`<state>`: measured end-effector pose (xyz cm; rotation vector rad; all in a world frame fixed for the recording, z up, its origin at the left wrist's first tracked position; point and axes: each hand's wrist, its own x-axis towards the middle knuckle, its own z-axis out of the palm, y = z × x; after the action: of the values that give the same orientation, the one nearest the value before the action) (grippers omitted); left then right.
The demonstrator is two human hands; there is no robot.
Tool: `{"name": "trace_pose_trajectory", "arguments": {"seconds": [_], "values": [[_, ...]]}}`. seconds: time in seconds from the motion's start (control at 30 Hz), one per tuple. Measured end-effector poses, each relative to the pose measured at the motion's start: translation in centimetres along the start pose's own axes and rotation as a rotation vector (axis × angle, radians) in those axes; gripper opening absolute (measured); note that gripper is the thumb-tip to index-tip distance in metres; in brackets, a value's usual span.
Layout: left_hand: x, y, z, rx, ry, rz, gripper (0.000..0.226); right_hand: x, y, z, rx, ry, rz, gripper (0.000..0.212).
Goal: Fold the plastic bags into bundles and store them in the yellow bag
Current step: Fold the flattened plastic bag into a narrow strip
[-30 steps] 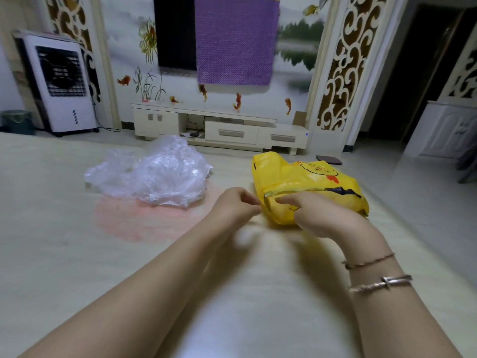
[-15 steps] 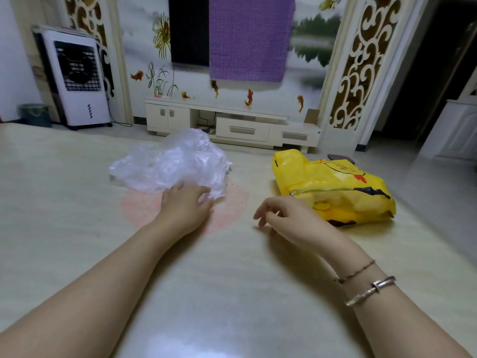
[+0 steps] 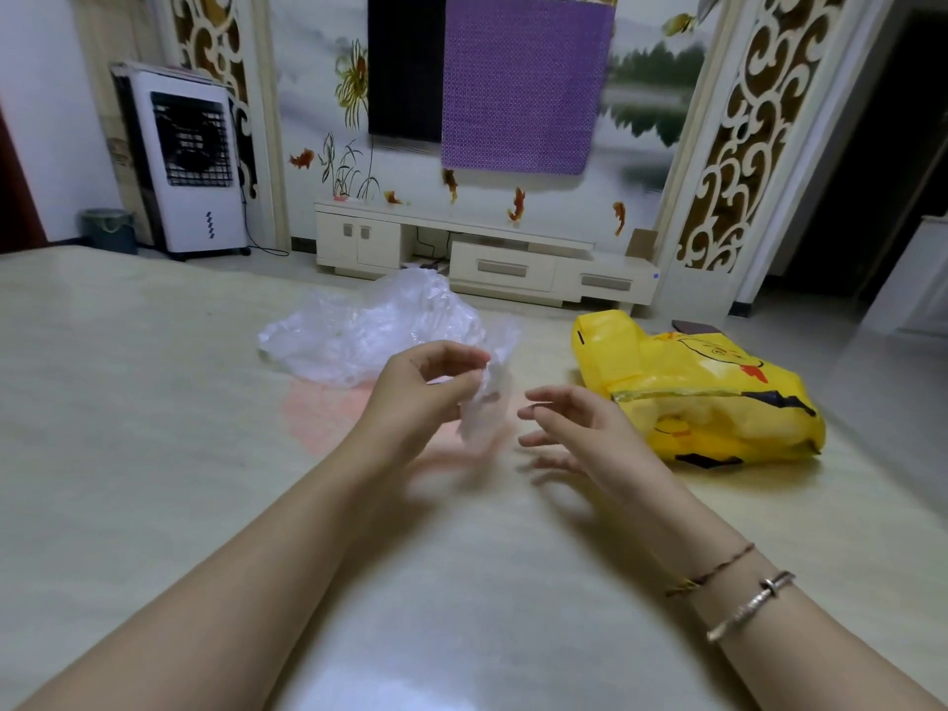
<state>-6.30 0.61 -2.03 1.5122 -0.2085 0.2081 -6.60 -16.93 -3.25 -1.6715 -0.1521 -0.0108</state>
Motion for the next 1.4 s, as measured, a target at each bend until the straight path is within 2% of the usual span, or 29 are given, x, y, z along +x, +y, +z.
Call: {"name": "trace_pose_trajectory", "arguments": {"seconds": [0.2, 0.3, 0.4, 0.5, 0.6, 0.7, 0.8, 0.9, 0.97, 1.03, 1.1, 1.17, 1.23, 1.3, 1.4], "values": [[-0.6, -0.7, 1.6, -0.024, -0.117, -0.122, 0.033, 0.2, 0.4, 0.4, 0.038, -0.053, -0.063, 0.01], [-0.5, -0.9, 1.8, 0.022, -0.121, -0.121, 0.019, 0.2, 0.4, 0.5, 0.071, -0.042, -0.091, 0.014], [-0.3, -0.9, 1.4, 0.015, -0.061, -0.079, 0.005, 0.3, 0.1, 0.1, 0.148, 0.054, -0.092, 0.022], [0.2, -0.5, 0.4, -0.069, 0.073, -0.083, 0.008, 0.4, -0.4, -0.5, 0.321, 0.15, -0.033, 0.019], [0.5, 0.0, -0.3, -0.256, 0.167, -0.189, 0.012, 0.4, -0.8, -0.9, 0.489, 0.186, -0.011, 0.013], [0.3, 0.3, -0.1, -0.357, 0.117, -0.22, 0.015, 0.6, -0.8, -0.9, 0.546, 0.205, -0.018, 0.011], [0.0, 0.4, 0.3, -0.246, 0.077, -0.197, 0.022, 0.6, -0.7, -1.0, 0.532, 0.236, -0.021, 0.018], [-0.3, 0.6, 0.6, -0.168, -0.036, -0.313, 0.021, 0.6, -0.9, -1.3, 0.493, 0.253, -0.02, 0.023], [-0.5, 0.7, 0.8, -0.074, -0.102, -0.391, 0.02, 0.5, -1.1, -1.4, 0.479, 0.2, -0.022, 0.014], [-0.4, 0.6, 0.7, -0.057, -0.122, -0.434, 0.039, -0.1, -1.6, -1.3, 0.462, 0.082, -0.029, 0.009], [-0.2, 0.7, 0.3, -0.146, -0.142, -0.477, 0.056, -0.7, -2.1, -1.3, 0.413, -0.065, -0.035, 0.008], [-0.3, 0.9, 0.0, -0.17, -0.245, -0.498, 0.063, -1.3, -2.4, -1.2, 0.358, -0.185, -0.037, 0.009], [-0.4, 0.6, -0.2, -0.127, -0.378, -0.482, 0.058, -1.6, -2.6, -1.0, 0.318, -0.227, -0.039, 0.01], [-0.6, 0.3, -0.3, -0.115, -0.425, -0.419, 0.038, -1.6, -2.5, -1.0, 0.297, -0.191, -0.043, 0.011], [-0.2, 0.2, -0.3, -0.146, -0.267, -0.327, 0.011, -0.9, -2.0, -1.0, 0.318, -0.046, 0.001, 0.013]]}}
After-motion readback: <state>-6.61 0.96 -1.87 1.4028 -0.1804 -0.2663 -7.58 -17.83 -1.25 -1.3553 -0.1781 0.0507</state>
